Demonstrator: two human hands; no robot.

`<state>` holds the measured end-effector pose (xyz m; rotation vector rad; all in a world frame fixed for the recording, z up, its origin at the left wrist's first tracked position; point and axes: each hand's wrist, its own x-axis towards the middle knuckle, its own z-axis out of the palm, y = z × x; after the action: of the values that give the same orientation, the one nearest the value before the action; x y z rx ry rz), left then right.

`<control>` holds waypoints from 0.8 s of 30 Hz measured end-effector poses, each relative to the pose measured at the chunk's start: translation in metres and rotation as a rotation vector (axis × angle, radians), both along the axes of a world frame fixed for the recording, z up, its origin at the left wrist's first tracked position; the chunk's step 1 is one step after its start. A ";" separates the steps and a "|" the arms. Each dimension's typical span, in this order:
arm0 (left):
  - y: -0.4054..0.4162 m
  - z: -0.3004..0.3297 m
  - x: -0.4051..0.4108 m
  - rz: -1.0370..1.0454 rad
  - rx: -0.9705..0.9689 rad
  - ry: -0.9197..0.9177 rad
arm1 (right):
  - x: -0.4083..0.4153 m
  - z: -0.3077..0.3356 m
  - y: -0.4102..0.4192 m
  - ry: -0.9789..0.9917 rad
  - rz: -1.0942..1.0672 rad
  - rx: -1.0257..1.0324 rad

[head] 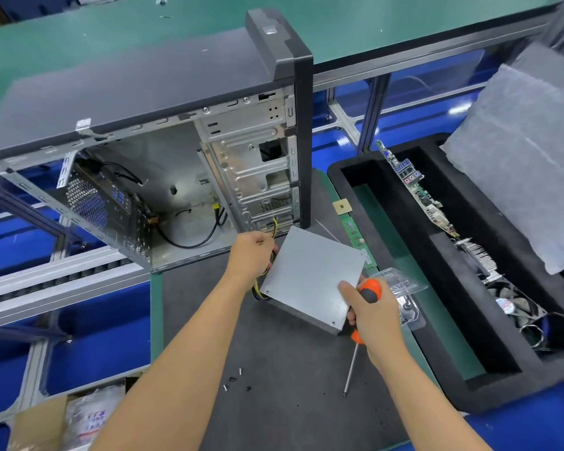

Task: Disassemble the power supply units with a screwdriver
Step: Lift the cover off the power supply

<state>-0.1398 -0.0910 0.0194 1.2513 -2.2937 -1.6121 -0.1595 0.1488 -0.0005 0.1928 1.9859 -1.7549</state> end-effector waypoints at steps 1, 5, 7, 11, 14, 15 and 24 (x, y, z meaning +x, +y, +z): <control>0.001 0.002 -0.004 0.023 -0.013 -0.031 | 0.000 0.000 0.000 0.000 -0.004 -0.003; -0.002 0.006 -0.014 0.049 -0.055 -0.177 | 0.000 -0.001 0.000 -0.008 -0.009 -0.007; -0.002 0.007 -0.014 0.043 -0.075 -0.201 | 0.000 0.000 0.000 -0.014 -0.002 -0.012; -0.004 0.008 0.004 0.121 0.013 -0.168 | -0.001 0.000 -0.001 -0.008 -0.005 -0.005; -0.009 0.006 0.026 0.237 0.201 -0.102 | -0.001 -0.001 0.000 -0.009 -0.016 -0.010; -0.010 0.004 0.035 0.288 0.275 -0.058 | -0.001 -0.001 0.001 -0.013 -0.015 -0.016; 0.000 -0.004 0.111 0.591 0.659 0.193 | -0.033 0.006 -0.012 0.004 0.244 0.050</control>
<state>-0.0290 -0.0912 0.0158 1.5821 -1.1227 -2.1523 -0.1927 0.1371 0.0058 -0.0358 1.9653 -1.5541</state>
